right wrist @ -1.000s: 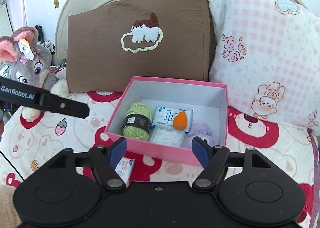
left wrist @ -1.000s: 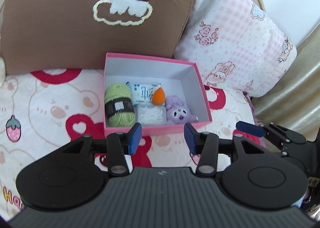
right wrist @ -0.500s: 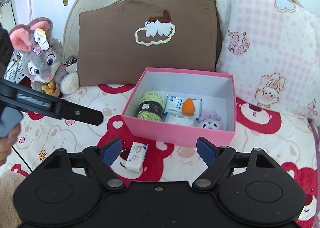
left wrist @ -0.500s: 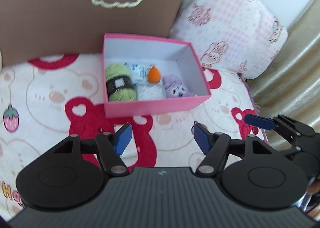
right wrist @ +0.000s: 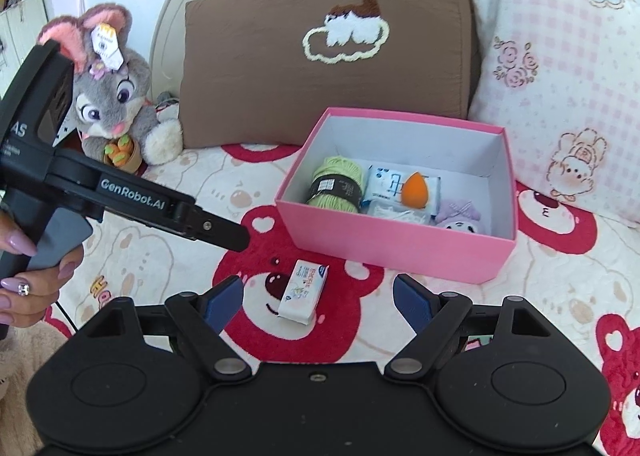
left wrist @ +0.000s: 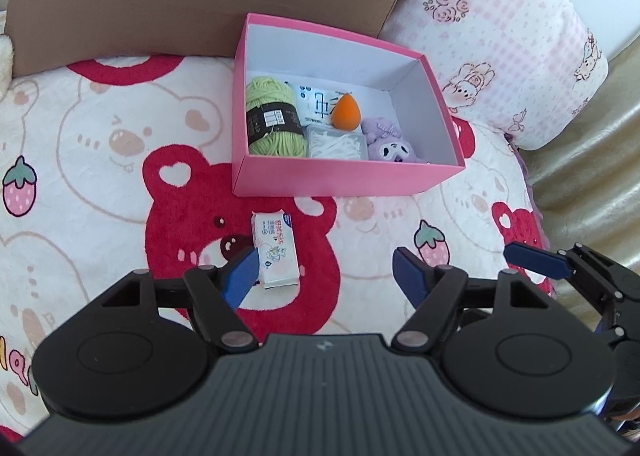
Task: Organize objects
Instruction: 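Withdraw the open left tool and move it toward the white tissue pack, then lower the left gripper onto the white tissue pack and close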
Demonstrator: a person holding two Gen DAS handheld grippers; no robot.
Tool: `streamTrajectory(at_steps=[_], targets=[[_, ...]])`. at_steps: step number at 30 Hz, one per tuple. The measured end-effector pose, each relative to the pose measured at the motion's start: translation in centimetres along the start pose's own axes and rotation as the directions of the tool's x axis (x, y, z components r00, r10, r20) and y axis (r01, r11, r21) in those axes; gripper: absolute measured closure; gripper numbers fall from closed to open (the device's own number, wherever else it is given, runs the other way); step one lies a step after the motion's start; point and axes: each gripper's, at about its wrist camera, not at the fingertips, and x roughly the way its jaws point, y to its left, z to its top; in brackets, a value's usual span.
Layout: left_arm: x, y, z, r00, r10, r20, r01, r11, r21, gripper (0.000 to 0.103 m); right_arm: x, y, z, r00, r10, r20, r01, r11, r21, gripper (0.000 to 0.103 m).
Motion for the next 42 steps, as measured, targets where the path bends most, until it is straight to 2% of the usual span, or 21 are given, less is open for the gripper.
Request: streamTrajectory(at_steps=[9,15,23,28,31,36,39,42], targets=[[2.3,0.7,-0.8,0.999,0.033,-0.033,-0.033,0.999,-0.003,0.029,3.6,1.9,-2.1,0.999,0.015,-0.052,-0.017,0.999,-0.039,0.018],[3.9,1.3,-1.4,0.998,0.069,-0.002,-0.069,0.998,-0.011,0.029,5.6,1.9,-1.9,0.997,0.044,-0.057,-0.047,0.998,-0.046,0.018],[7.1,3.4,-1.5,0.999,0.029,-0.015,-0.03,0.997,-0.074,0.03,9.9,2.1,-2.0,0.991,-0.026,-0.131,0.011,0.994,-0.108,0.018],[8.2,4.3,-1.6,0.998,0.07,-0.008,-0.07,0.995,-0.068,0.03,12.0,2.1,-2.7,0.995,0.017,-0.101,-0.025,0.997,-0.072,0.018],[8.7,5.1,-1.6,0.994,0.111,-0.008,-0.111,0.991,-0.078,0.03,13.6,2.2,-3.9,0.998,-0.007,-0.07,-0.001,0.994,-0.105,0.018],[9.7,6.5,-1.6,0.997,0.074,-0.035,-0.078,0.987,-0.14,0.03,15.4,1.0,-5.4,0.998,0.017,-0.058,-0.02,0.999,-0.041,0.018],[10.7,7.1,-1.8,0.999,0.005,-0.049,-0.015,0.979,-0.203,0.031,15.9,0.3,-5.9,0.998,0.044,-0.049,-0.043,0.999,0.01,0.018],[11.8,7.3,-2.0,0.997,-0.038,-0.061,0.022,0.971,-0.239,0.031,16.0,0.6,-6.1,0.996,0.078,-0.042,-0.078,0.997,0.0,0.018]])
